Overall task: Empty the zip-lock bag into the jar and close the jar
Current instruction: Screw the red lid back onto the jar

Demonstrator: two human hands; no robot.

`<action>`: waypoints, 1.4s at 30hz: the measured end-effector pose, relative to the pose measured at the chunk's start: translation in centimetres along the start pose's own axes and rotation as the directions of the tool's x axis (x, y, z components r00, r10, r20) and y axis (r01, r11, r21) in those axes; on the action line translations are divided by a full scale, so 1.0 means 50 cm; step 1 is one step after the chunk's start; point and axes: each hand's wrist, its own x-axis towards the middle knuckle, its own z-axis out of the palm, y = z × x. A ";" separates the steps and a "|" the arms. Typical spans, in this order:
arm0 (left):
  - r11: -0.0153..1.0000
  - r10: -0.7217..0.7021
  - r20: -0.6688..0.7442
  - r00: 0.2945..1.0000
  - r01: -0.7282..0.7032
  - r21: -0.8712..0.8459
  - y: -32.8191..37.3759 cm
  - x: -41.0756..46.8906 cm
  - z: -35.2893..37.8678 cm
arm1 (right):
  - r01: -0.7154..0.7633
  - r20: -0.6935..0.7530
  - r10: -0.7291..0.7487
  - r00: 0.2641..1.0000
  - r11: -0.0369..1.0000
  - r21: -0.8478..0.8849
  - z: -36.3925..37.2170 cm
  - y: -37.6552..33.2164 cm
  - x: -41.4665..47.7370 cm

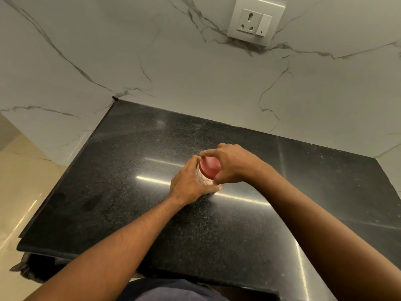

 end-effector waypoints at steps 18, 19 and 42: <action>0.999 -0.004 -0.025 1.000 0.005 0.036 -0.005 0.001 0.008 | 0.022 0.157 -0.030 0.987 0.998 0.055 -0.016 -0.005 0.008; 0.999 -0.002 -0.035 0.999 0.003 0.033 -0.006 0.000 0.009 | 0.043 0.126 -0.043 0.991 0.999 0.009 -0.012 -0.007 0.006; 0.996 -0.057 -0.023 0.998 0.059 0.072 0.006 -0.004 0.002 | -0.205 -0.249 0.242 0.938 0.964 0.169 0.072 -0.014 -0.011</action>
